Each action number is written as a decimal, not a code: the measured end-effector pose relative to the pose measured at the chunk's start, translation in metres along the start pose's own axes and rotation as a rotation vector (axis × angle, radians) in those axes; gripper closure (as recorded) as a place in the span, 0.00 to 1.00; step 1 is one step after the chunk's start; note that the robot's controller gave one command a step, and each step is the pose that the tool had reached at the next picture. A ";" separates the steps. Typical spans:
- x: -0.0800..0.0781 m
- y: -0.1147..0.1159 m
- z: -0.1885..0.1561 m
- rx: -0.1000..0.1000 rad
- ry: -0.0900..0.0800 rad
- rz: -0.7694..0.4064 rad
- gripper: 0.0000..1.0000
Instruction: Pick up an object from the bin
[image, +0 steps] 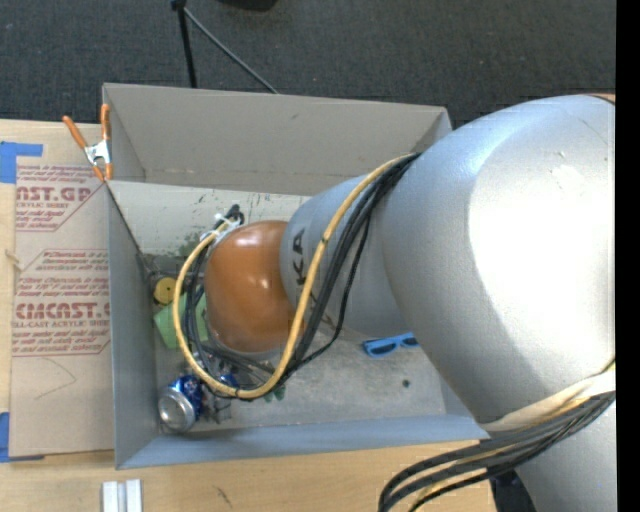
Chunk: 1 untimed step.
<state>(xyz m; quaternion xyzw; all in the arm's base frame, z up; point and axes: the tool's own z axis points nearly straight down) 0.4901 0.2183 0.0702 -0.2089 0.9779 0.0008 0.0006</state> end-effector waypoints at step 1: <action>-0.039 0.004 -0.210 0.001 -0.011 -0.038 1.00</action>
Offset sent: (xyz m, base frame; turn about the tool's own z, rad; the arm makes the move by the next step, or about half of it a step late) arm 0.0317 0.0175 0.2051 -0.0370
